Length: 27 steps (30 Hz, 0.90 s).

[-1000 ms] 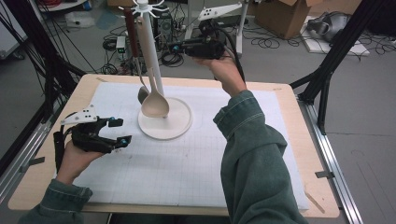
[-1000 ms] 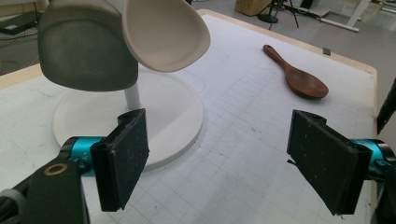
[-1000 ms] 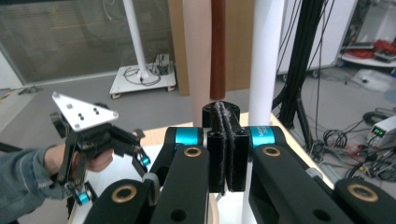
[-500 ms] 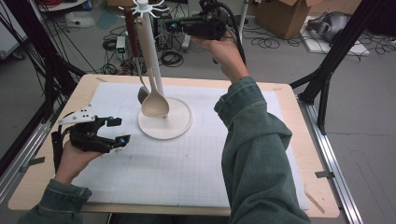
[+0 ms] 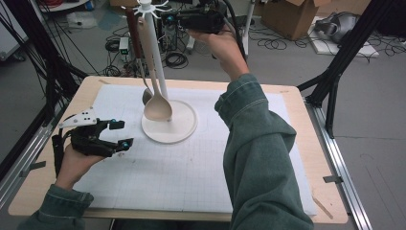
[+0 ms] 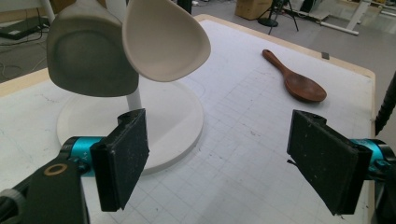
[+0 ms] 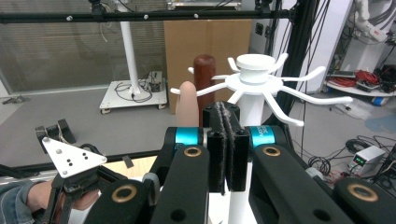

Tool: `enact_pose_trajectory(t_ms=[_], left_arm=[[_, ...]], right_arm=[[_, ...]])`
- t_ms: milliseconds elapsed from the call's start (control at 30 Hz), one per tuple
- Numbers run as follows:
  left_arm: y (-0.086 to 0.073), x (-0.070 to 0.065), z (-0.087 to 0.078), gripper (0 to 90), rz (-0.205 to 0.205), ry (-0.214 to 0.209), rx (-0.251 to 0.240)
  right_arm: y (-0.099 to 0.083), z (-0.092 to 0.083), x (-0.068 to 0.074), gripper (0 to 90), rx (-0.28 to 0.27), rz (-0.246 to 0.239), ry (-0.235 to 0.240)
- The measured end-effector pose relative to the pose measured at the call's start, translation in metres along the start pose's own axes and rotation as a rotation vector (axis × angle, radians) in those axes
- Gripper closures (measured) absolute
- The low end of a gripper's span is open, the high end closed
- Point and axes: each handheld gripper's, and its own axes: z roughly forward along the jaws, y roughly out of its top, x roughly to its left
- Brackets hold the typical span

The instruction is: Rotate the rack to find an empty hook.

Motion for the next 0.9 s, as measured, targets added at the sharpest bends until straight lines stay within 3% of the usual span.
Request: enact_pose_trajectory(t_ms=[900], left_arm=[[0.001,-0.003,0.0,21.1,0.006,0.0,0.003]], right_arm=[[0.001,0.023,0.019,89.7,0.015,-0.017,-0.023]])
